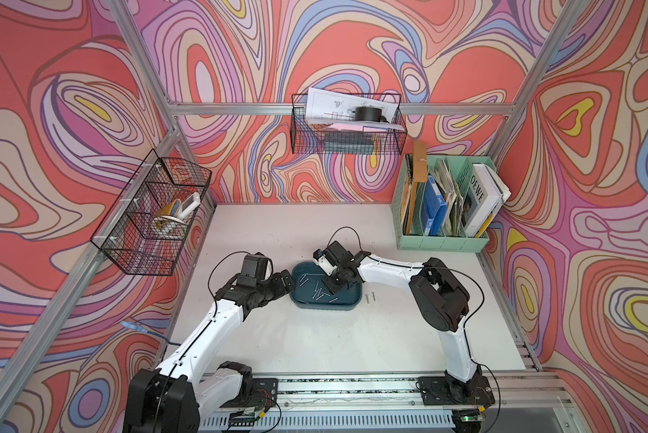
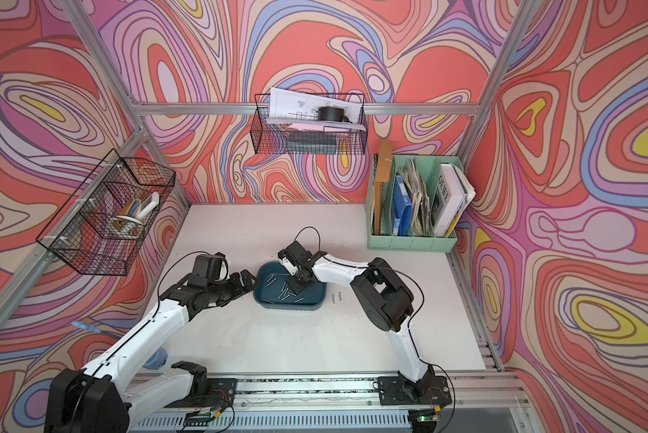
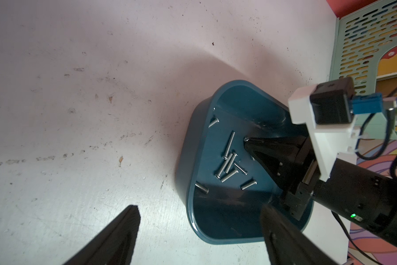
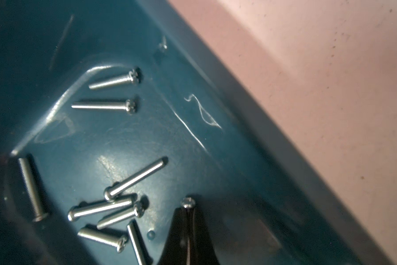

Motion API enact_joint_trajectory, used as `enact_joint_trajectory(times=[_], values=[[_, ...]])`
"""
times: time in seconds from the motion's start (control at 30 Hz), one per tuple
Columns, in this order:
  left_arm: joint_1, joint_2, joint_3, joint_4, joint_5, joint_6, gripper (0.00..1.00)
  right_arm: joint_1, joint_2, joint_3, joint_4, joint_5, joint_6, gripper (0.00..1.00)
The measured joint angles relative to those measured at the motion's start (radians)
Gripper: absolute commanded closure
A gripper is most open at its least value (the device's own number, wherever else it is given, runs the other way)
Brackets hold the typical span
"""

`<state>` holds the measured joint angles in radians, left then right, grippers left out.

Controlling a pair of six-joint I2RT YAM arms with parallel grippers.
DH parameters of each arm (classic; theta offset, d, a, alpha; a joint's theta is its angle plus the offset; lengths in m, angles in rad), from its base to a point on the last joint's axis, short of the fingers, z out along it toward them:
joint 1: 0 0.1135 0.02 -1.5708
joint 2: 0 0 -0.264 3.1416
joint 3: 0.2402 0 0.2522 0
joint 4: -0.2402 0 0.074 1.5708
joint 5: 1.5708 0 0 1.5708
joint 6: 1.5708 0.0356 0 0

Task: Take out the screws from the storage box
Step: Pick up the screw from the storage box.

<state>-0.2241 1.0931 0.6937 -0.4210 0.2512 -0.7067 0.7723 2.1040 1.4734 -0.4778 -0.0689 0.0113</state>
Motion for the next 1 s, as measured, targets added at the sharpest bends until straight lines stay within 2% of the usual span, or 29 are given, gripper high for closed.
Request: enact_joint_trajectory(times=[0.2,0.63,0.8,1.0], values=[[0.000,0.000,0.000,0.000,0.000,0.000,0.11,0.000,-0.025,-0.005,-0.019,0.006,0.066,1.00],[-0.016,-0.006,0.031,0.000,0.008,0.000,0.12,0.000,-0.172,-0.045,-0.032,0.123,0.151,1.00],[-0.060,-0.005,0.076,-0.005,-0.004,0.003,0.12,0.000,-0.247,-0.091,-0.037,0.174,0.183,1.00],[-0.140,0.032,0.149,-0.010,-0.043,0.020,0.12,-0.009,-0.437,-0.197,-0.066,0.262,0.237,1.00]])
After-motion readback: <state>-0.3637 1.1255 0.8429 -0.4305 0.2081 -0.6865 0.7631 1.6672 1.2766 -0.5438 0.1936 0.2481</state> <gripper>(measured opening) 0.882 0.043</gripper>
